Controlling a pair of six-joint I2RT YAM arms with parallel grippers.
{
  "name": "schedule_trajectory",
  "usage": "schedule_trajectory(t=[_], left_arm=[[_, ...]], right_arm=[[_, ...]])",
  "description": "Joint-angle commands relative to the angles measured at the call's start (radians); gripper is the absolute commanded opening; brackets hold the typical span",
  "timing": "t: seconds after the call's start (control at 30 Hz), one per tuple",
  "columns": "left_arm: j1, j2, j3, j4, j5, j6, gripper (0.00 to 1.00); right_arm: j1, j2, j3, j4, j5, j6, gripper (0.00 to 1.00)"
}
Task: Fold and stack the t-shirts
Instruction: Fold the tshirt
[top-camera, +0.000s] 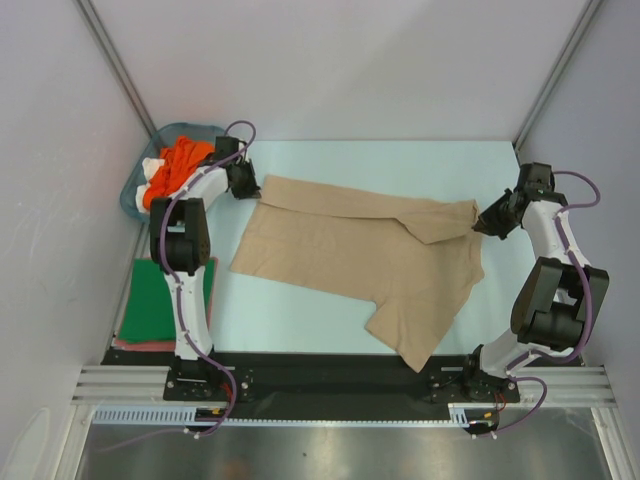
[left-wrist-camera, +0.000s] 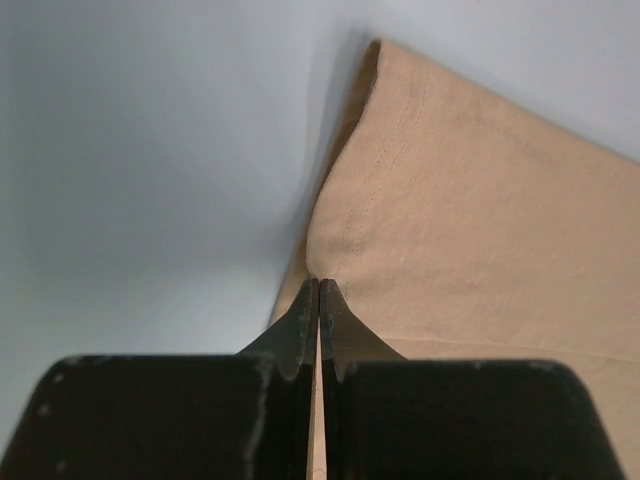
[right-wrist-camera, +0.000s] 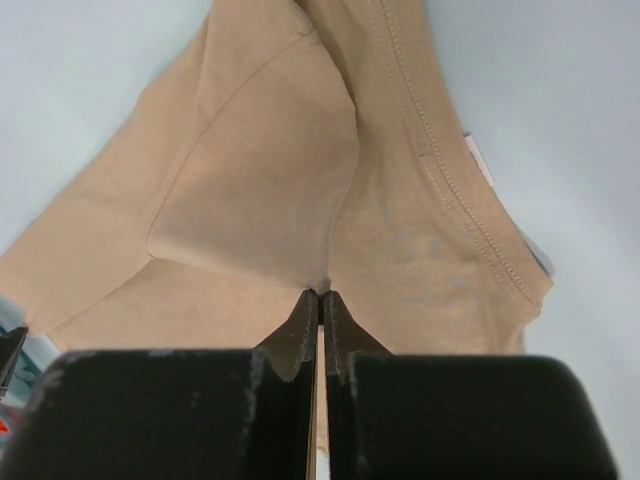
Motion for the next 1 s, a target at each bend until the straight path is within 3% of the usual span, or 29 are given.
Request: schedule_trajectory(t=[0.0,0.4,0.97], left_arm=[[0.006,0.012,0.044,-0.004,-0.016,0.007,0.0],[0.014,0.04,0.078,-0.032,-0.028,0.035,0.0],[0.014,0.045,0.092,-0.035,-0.023,0.033,0.02]], right_arm=[[-0.012,0.008,0.017,-0.027,-0.009,-0.022,0.0],[-0.014,0.004,-0.044,-0.041,-0.028,0.003,0.0],[0.009,-0.203,-0.403,0.163,-0.107,0.159,0.0]])
